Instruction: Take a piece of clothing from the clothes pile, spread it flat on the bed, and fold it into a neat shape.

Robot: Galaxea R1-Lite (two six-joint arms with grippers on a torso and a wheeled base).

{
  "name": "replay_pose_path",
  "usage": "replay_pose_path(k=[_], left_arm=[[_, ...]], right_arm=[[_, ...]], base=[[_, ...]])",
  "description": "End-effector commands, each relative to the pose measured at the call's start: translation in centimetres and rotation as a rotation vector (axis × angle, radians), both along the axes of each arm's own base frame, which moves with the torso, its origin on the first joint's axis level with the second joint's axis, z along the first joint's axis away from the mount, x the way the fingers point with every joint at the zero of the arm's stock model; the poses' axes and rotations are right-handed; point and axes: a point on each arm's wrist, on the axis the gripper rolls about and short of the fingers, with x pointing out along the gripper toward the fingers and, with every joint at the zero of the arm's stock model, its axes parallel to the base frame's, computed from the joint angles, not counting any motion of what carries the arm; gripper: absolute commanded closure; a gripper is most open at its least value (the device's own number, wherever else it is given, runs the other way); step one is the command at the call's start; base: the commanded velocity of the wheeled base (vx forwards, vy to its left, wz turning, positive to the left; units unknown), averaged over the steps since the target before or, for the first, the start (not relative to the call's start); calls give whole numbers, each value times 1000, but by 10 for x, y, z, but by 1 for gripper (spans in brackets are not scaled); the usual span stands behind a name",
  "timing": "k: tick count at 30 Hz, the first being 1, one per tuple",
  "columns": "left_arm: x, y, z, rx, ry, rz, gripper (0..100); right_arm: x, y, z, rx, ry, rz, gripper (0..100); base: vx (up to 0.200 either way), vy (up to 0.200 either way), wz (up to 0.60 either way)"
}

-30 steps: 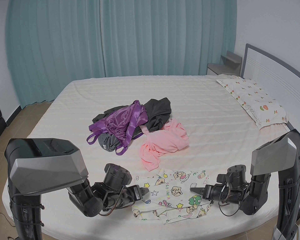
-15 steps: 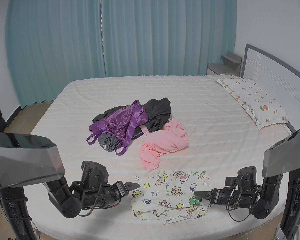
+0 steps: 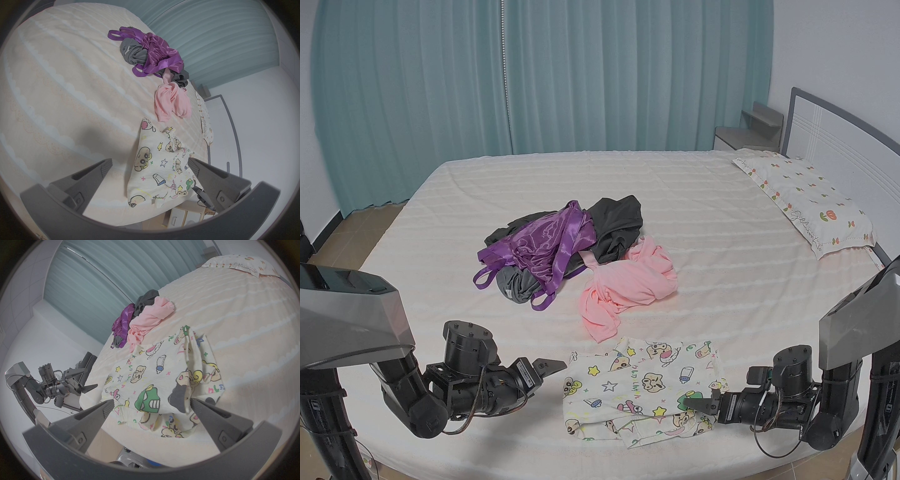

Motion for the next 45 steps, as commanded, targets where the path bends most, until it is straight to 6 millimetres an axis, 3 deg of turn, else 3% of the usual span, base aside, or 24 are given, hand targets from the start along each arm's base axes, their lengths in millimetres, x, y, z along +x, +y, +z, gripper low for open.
replay_pose_path(k=[1, 5, 6, 19, 25, 45], left_arm=[[0, 0, -1, 1, 3, 0, 0], [0, 0, -1, 1, 1, -1, 0], [0, 0, -1, 2, 2, -1, 0], [1, 2, -7, 7, 10, 4, 0], [1, 2, -7, 9, 10, 2, 0], [1, 1, -9, 12, 12, 1, 0]], right_arm=[[4, 2, -1, 8, -18, 1, 0], [9, 2, -3, 10, -27, -5, 0], [9, 3, -4, 9, -25, -5, 100], [-4, -10, -6, -34, 26, -20, 100], [-17, -16, 3, -61, 18, 0, 100], [-23, -27, -1, -148, 97, -4, 100]], base=[[0, 0, 0], [0, 0, 0], [0, 0, 0], [0, 0, 0], [0, 0, 0], [0, 0, 0]])
